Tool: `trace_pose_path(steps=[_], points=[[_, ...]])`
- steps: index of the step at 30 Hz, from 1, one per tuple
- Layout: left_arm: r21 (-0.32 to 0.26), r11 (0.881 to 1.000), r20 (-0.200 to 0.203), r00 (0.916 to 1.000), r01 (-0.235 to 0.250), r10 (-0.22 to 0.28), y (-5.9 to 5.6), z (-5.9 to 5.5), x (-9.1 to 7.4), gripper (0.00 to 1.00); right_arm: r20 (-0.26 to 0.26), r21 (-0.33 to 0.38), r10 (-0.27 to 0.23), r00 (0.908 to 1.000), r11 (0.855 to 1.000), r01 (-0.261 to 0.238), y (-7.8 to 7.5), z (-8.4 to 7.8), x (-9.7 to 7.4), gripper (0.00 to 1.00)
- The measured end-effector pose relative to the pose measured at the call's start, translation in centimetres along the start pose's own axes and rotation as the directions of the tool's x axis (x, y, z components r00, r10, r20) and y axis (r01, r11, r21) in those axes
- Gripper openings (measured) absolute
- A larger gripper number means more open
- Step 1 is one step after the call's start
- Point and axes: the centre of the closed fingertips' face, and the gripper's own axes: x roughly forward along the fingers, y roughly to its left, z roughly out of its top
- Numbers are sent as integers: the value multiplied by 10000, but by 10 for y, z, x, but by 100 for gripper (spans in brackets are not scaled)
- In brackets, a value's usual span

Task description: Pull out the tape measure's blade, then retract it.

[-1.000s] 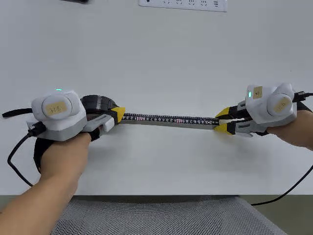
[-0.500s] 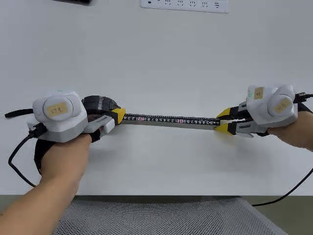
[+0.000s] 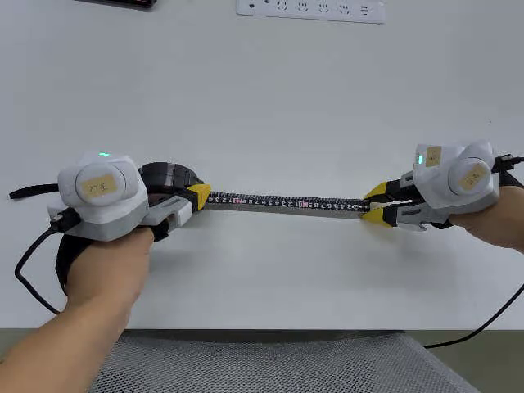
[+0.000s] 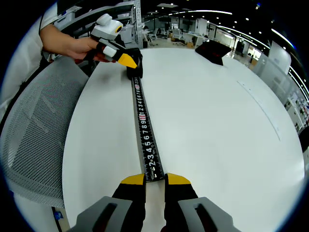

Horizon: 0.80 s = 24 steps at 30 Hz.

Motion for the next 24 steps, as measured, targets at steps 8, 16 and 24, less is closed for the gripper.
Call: trace_pose_path(steps=[8,16,24], points=[[31,10000,-161,9999,-34,34,0,0,1,58,-26,-26,4,10000,10000,-5,1,-1,0,10],[-36,10000,-180,9998,19,-20,0,-1,0,58,-87,-45,-29,10000,10000,29,0,-1,0,10],[-98,9999,-194,9998,50,-52,-1,-2,0,58,-39,-61,-6,10000,10000,6,1,3,1,10]])
